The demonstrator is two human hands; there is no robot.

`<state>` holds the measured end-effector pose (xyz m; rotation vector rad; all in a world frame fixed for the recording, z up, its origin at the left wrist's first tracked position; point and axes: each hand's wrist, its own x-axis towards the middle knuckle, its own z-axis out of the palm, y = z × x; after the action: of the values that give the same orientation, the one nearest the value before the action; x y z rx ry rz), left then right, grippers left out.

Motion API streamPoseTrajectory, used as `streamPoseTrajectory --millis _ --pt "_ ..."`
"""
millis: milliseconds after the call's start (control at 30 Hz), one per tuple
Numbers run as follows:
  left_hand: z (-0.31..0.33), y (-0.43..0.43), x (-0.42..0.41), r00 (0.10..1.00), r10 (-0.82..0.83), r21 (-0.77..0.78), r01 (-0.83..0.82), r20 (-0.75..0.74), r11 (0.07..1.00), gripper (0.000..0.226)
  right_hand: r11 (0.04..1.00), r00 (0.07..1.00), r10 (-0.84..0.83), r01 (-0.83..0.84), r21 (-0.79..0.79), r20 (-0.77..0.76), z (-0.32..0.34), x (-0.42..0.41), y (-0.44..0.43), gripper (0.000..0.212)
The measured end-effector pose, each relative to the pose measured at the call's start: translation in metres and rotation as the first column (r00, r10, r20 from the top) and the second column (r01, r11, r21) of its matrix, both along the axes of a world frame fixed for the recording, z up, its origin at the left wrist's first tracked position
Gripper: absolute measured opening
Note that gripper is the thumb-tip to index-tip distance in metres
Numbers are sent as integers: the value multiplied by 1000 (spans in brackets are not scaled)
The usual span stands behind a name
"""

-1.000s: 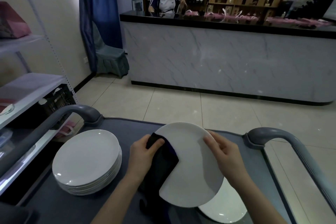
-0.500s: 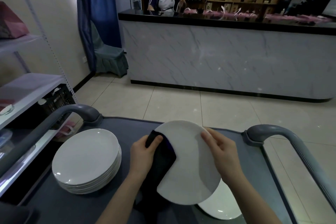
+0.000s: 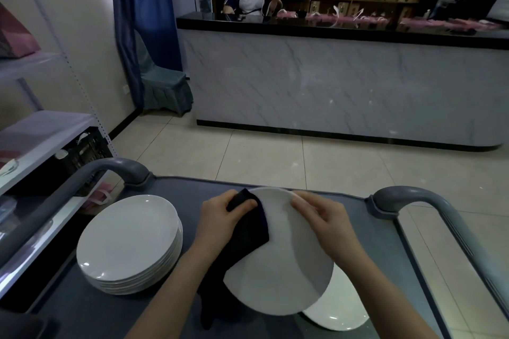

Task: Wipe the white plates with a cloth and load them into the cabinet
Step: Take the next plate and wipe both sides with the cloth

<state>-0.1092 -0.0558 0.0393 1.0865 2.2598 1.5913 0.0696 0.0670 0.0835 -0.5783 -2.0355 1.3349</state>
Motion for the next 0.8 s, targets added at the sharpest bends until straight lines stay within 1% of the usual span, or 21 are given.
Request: streamPoseTrajectory --millis 67,100,133,200,300,367,433,467,500,567,633,667,733,767,800 --pt "-9 -3 3 977 142 24 -148 158 989 30 978 974 -180 162 -132 -139 -5 0 -5 27" --pt "-14 -4 6 955 189 14 -197 228 980 32 958 954 -253 224 -181 -159 -8 -1 -7 28" --pt "-18 -5 8 938 221 -6 -228 266 974 35 946 947 -288 259 -195 -141 -12 -1 -7 27" --pt "-21 -7 8 934 238 -20 -242 268 970 40 958 967 -251 242 -154 -38 -18 1 -3 22" --pt "-14 -7 3 967 175 50 -188 187 981 35 991 986 -114 123 -62 121 -9 5 16 10" --pt "-6 -2 1 995 70 45 -73 64 996 31 997 971 1 -18 69 237 1 -1 25 15" --pt "-1 4 5 997 -49 -9 49 -62 999 29 954 912 86 -192 233 400 7 -11 24 15" --pt "0 7 7 992 -89 -24 87 -94 996 27 931 901 88 -227 288 426 6 -16 21 14" --pt "0 9 7 990 -105 -23 104 -99 994 25 925 914 80 -216 312 398 4 -19 19 14" --pt "-1 8 6 995 -89 15 90 -53 996 27 931 958 47 -145 335 284 -1 -18 16 15" --pt "-6 3 5 1000 -20 56 20 1 998 33 952 986 -12 -40 304 168 -7 -13 12 13" --pt "-10 0 5 999 26 69 -28 37 997 34 969 992 -57 29 245 110 -10 -11 10 13" --pt "-17 -7 4 980 91 88 -108 178 990 26 984 987 -162 160 77 9 -16 -9 4 16" --pt "-20 -9 4 962 111 82 -135 250 987 23 978 979 -206 206 14 -14 -18 -10 1 19" --pt "-22 -11 4 951 126 70 -152 282 986 22 973 973 -232 232 -17 -20 -21 -10 -1 21"
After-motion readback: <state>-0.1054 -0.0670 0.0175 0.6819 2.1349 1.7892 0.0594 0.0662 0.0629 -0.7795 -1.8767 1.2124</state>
